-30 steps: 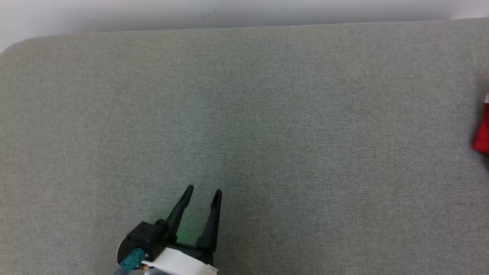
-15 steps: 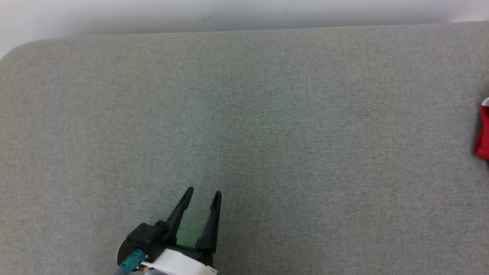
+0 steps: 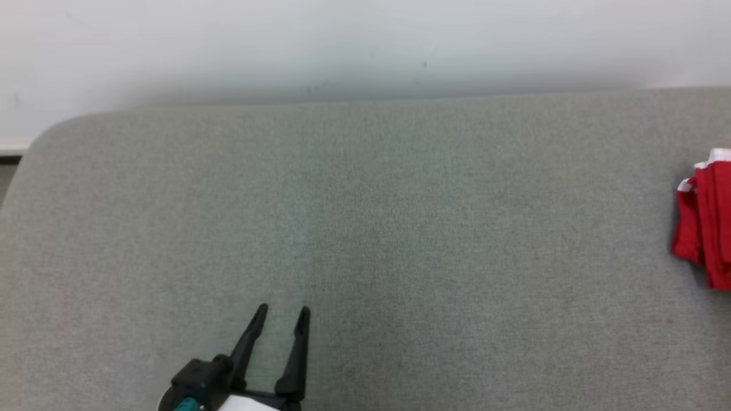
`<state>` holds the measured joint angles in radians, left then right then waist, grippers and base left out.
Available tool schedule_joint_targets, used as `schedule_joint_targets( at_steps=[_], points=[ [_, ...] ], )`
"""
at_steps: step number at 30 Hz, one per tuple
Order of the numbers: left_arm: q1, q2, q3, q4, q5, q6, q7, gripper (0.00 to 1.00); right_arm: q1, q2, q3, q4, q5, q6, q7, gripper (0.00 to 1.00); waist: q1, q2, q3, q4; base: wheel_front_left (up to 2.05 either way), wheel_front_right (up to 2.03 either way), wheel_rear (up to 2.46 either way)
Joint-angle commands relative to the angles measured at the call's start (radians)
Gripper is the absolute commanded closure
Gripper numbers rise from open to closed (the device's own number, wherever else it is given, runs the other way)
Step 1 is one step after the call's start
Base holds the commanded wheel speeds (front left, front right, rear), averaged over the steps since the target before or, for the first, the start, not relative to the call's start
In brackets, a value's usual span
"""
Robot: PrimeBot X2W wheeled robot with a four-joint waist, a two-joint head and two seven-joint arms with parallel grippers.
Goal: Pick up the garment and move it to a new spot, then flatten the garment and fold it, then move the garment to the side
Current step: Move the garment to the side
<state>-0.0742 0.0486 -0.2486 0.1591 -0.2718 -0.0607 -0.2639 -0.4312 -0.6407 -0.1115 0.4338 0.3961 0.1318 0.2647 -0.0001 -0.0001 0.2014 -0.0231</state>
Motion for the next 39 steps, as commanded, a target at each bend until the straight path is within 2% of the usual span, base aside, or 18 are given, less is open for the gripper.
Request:
schedule_joint_targets(
  at_steps=[1, 11, 18, 25, 32, 39],
  points=[
    [0.022, 0.004, 0.015, -0.006, 0.009, 0.011, 0.0, 0.0, 0.04, 0.02, -0.021, -0.04, -0.019, -0.002, -0.041, 0.0, 0.0001, 0.0001, -0.045, -0.001, 0.0, 0.0, 0.0],
    [0.144, 0.004, 0.091, -0.026, 0.018, 0.069, 0.0, 0.0, 0.291, 0.228, -0.028, -0.238, -0.098, -0.002, -0.249, 0.0, 0.0001, 0.0001, -0.2, 0.007, 0.0, 0.0, 0.0],
    [0.197, 0.004, 0.12, -0.031, 0.042, 0.089, 0.0, 0.0, 0.426, 0.347, 0.001, -0.247, -0.194, -0.003, -0.418, 0.0, 0.0001, 0.0001, -0.247, 0.01, 0.0, 0.0, 0.0],
    [0.234, 0.004, 0.137, -0.026, 0.057, 0.061, 0.0, 0.0, 0.505, 0.432, 0.036, -0.161, -0.242, -0.003, -0.504, 0.0, 0.0001, 0.0001, -0.279, 0.016, 0.0, 0.0, 0.0],
    [0.253, 0.004, 0.129, -0.014, 0.028, -0.002, 0.0, 0.0, 0.543, 0.5, 0.063, -0.091, -0.263, -0.003, -0.528, 0.0, 0.0001, 0.0001, -0.302, 0.013, 0.0, 0.0, 0.0],
    [0.249, 0.004, 0.13, -0.006, 0.025, -0.01, 0.0, 0.0, 0.545, 0.535, 0.056, -0.102, -0.27, -0.003, -0.53, 0.0, 0.0001, 0.0001, -0.311, 0.002, 0.0, 0.0, 0.0]
  ],
)
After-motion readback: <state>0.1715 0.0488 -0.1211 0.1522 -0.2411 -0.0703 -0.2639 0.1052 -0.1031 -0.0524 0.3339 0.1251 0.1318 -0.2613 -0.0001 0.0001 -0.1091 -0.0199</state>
